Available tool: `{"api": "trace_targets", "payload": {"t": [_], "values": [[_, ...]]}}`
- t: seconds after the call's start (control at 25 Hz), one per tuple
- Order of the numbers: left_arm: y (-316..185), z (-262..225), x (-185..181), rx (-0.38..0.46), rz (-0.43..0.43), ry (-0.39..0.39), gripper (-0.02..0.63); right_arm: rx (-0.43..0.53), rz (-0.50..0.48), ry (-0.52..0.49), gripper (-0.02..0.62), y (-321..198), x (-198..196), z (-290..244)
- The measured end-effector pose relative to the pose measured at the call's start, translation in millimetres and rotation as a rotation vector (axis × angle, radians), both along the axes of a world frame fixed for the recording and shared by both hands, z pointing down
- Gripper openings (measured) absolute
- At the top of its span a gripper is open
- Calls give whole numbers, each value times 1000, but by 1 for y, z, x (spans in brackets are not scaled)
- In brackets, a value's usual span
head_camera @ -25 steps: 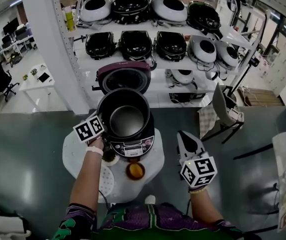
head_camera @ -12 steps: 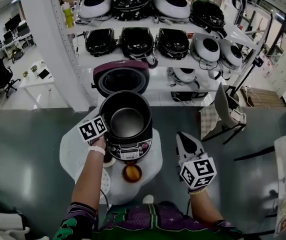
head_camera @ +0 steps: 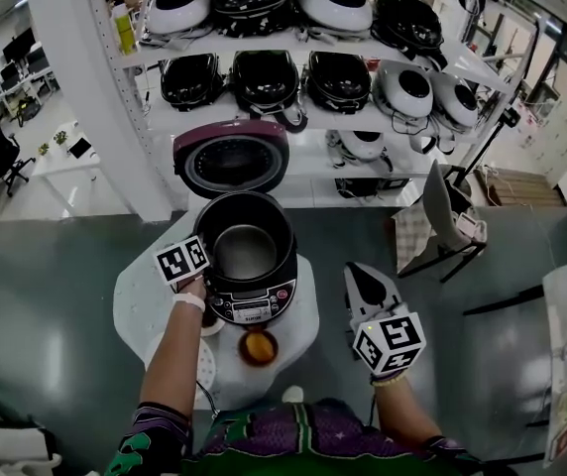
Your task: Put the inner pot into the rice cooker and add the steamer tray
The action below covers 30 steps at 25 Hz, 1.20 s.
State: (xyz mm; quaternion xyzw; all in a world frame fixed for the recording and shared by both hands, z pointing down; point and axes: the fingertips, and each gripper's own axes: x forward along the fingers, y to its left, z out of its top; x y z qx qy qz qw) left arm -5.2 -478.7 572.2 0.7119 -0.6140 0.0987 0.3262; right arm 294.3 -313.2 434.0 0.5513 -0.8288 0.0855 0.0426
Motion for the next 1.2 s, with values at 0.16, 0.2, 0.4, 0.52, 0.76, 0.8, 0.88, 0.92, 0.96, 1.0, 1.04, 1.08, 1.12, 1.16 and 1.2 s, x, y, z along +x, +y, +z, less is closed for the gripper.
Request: {"api": "trace_targets", "payload": {"t": [0.16,0.2,0.4,0.52,0.76,0.8,0.88,0.92,0.96,1.0,1.04,1.08,1.12,1.16,1.2], "values": [[-4,13,0,-23,8,-26,49,-4,5,-2,6,-2,0,3],[-5,14,1,-28,13,-32,51,-6,8,-2,6,-2,1,4],[-11,24,3,-53,32,-40,52,-18,19,-4,6,-4,1,9],[-12,32,4,-73,38,-44,55,-23,23,-10,6,-3,2,12],[-16,41,6,-110,68,-59,55,-28,27,-19,6,-2,4,15],[-16,42,6,-117,72,-61,55,-29,27,-21,6,-2,4,15],[-16,44,6,-128,81,-72,55,-29,26,-25,6,-2,3,15],[-17,45,6,-131,86,-81,55,-27,24,-25,6,-2,2,15],[-18,47,6,-135,92,-91,55,-25,22,-24,6,-3,2,15],[-17,49,6,-143,99,-102,55,-24,19,-22,6,-3,1,16],[-17,51,7,-153,104,-111,54,-23,16,-19,6,-2,1,16],[-15,53,7,-166,109,-113,54,-23,14,-17,6,-1,1,17],[-14,53,7,-177,112,-112,54,-23,13,-16,6,0,2,16],[-13,52,7,-185,115,-109,54,-22,11,-17,6,1,2,15],[-13,51,5,-189,117,-107,52,-21,10,-18,6,1,2,13]]}}
